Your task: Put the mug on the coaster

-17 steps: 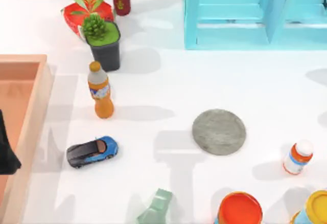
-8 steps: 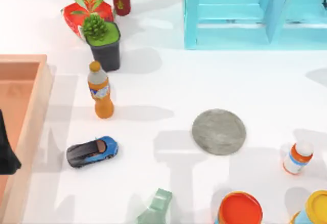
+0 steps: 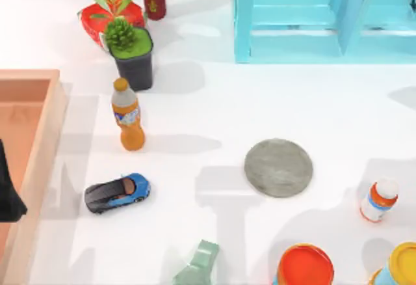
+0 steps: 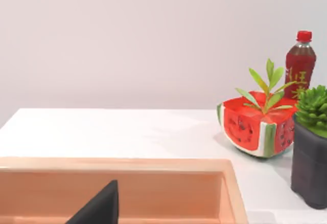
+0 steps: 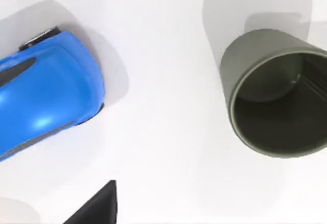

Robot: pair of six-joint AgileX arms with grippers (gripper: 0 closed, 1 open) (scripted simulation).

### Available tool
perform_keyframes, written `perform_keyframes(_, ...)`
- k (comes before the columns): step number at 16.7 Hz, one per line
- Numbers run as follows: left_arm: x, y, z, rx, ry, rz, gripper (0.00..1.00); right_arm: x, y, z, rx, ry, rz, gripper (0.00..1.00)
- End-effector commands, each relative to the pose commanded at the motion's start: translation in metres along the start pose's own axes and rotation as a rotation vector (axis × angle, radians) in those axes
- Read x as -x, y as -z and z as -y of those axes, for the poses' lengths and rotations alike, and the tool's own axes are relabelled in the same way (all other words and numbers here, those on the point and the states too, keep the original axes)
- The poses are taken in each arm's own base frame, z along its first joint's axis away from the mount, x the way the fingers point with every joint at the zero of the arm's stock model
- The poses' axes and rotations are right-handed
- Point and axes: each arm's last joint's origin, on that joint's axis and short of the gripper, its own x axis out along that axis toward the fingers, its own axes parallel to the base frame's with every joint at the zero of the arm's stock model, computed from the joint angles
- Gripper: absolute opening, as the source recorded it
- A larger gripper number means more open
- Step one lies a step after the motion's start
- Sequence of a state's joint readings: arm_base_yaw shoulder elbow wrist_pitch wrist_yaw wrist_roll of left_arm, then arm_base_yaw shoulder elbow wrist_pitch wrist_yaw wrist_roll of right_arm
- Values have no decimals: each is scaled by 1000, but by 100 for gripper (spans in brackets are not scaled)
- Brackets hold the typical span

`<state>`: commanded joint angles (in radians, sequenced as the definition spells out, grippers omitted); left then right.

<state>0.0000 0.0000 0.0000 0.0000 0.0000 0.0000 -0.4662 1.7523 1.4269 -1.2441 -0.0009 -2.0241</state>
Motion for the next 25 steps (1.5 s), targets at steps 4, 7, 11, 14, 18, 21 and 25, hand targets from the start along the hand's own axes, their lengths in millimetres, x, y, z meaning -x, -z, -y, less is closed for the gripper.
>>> perform_keyframes(4, 0, 0, 0, 0, 0, 0, 100, -1, -2, 0, 3, 1, -2, 100)
perform_keyframes(7, 0, 0, 0, 0, 0, 0, 100, -15, -3, 4, 0, 0, 0, 100)
perform_keyframes(11, 0, 0, 0, 0, 0, 0, 100, -54, -3, 10, -1, 0, 1, 100)
perform_keyframes(14, 0, 0, 0, 0, 0, 0, 100, -84, -2, 8, 2, 3, 0, 100)
perform_keyframes(18, 0, 0, 0, 0, 0, 0, 100, -100, 0, 0, 0, 0, 0, 100)
perform_keyframes(21, 0, 0, 0, 0, 0, 0, 100, -100, 0, 0, 0, 0, 0, 100)
perform_keyframes(25, 0, 0, 0, 0, 0, 0, 100, -100, 0, 0, 0, 0, 0, 70)
